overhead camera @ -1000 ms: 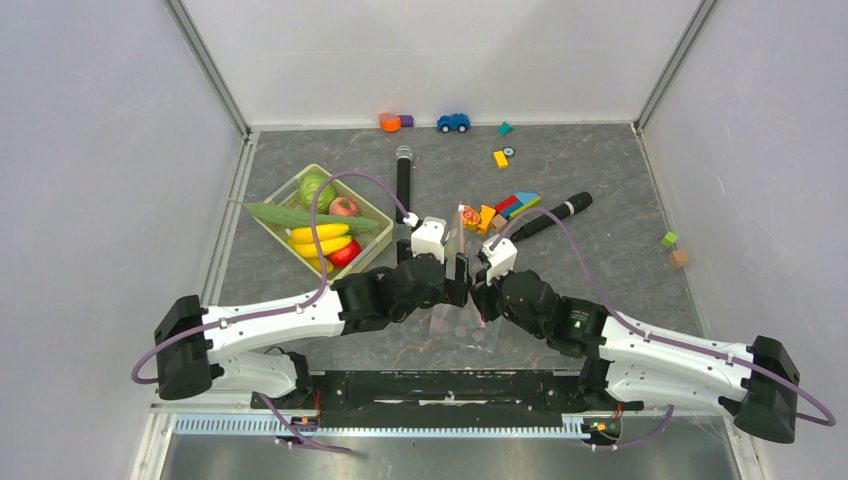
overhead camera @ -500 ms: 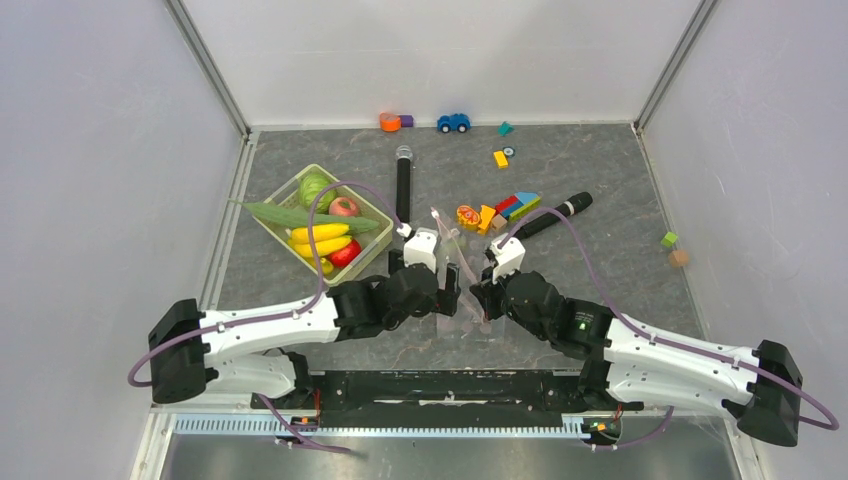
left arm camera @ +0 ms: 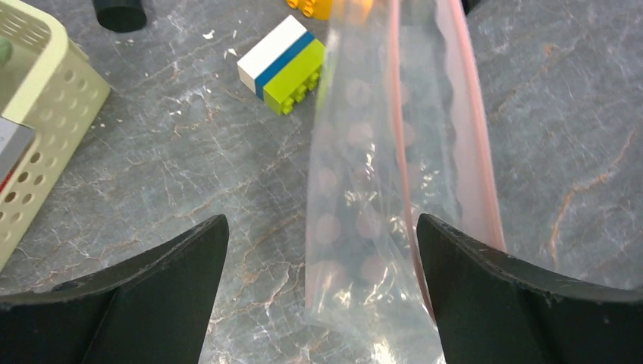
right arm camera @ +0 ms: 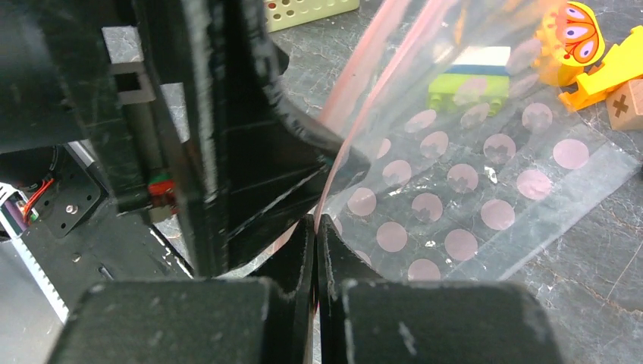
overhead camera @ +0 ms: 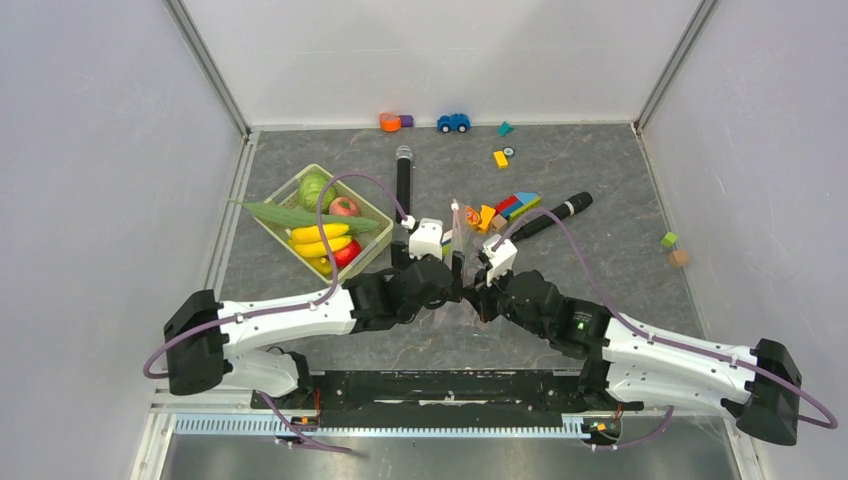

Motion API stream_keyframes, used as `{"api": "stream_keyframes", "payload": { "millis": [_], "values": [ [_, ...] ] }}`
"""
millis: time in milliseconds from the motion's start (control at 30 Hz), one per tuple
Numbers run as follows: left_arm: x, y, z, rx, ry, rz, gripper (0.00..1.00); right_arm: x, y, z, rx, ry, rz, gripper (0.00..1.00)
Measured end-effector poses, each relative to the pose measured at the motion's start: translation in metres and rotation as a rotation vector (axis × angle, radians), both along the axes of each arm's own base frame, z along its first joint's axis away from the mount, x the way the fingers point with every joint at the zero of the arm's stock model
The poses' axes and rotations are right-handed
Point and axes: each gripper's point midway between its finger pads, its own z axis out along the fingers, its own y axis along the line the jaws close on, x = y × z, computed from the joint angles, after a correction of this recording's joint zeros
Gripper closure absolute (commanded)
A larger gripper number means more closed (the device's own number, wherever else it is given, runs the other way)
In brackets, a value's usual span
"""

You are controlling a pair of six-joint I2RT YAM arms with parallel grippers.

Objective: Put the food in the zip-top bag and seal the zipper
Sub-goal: Unzip the zipper food storage bag at the center of the board.

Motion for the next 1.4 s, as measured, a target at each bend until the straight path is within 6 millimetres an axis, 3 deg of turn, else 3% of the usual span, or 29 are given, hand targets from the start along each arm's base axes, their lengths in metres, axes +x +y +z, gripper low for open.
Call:
{"api": "stream_keyframes", "payload": {
  "millis": [300, 500, 667, 767, 933, 1033, 1167, 1267, 1400],
  "values": [
    [0.022, 0.000, 0.001, 0.022, -0.010, 0.069, 0.14, 0.001, -0.008, 0.024, 0.052, -0.058, -0.007, 1.00],
    [0.034, 0.002, -0.006, 0.040, 0.005, 0.097, 0.23, 0.003, -0.013, 0.024, 0.036, -0.073, -0.025, 1.00],
    [0.040, 0.002, -0.006, 0.046, 0.007, 0.109, 0.69, 0.009, -0.024, 0.019, -0.004, -0.082, -0.076, 1.00],
    [0.040, 0.000, -0.002, 0.043, 0.006, 0.094, 0.97, 0.018, -0.042, 0.013, -0.048, -0.088, -0.179, 1.00],
    [0.029, -0.012, 0.017, -0.037, 0.012, -0.001, 0.98, 0.031, -0.076, 0.014, -0.119, -0.099, -0.366, 0.94],
    [0.019, -0.017, 0.044, -0.138, -0.004, -0.066, 0.98, 0.038, -0.086, 0.027, -0.126, -0.110, -0.453, 0.80],
    [0.012, -0.022, 0.071, -0.215, -0.034, -0.127, 0.98, 0.043, -0.093, 0.039, -0.140, -0.125, -0.503, 0.51],
    [0.007, -0.030, 0.072, -0.229, -0.025, -0.174, 0.98, 0.042, -0.094, 0.039, -0.166, -0.135, -0.490, 0.32],
    [0.003, -0.044, 0.056, -0.201, 0.015, -0.226, 0.98, 0.040, -0.082, 0.043, -0.163, -0.142, -0.412, 0.18]
  ]
}}
